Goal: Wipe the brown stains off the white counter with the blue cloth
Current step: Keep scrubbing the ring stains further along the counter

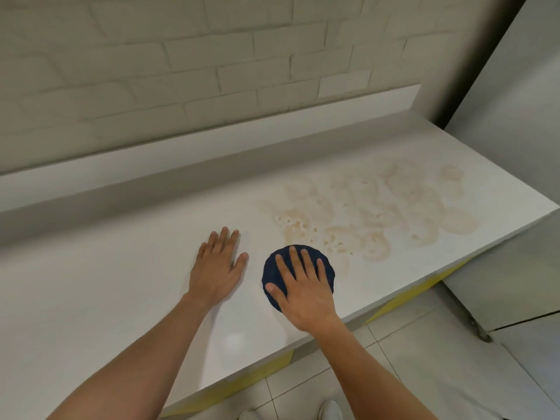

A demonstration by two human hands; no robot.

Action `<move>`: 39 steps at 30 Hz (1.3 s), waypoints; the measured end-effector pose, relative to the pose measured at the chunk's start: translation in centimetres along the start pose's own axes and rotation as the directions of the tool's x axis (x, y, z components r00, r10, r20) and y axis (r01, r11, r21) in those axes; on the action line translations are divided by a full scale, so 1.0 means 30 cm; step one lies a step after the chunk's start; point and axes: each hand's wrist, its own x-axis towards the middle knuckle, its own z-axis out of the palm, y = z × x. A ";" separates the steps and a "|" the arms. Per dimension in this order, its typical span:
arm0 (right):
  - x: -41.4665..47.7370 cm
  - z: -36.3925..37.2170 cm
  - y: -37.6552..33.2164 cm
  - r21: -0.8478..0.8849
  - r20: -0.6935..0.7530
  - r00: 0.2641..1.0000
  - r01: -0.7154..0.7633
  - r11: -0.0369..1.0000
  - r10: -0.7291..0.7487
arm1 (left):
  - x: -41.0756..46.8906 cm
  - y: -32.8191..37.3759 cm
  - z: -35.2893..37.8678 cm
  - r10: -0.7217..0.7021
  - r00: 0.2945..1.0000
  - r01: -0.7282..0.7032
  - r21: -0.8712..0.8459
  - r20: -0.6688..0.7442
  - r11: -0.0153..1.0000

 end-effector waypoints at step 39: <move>0.192 -0.030 0.218 -0.029 -0.039 0.995 0.091 0.995 -0.092 | 0.099 -0.038 0.001 -0.054 0.992 0.045 -0.077 -0.116 0.996</move>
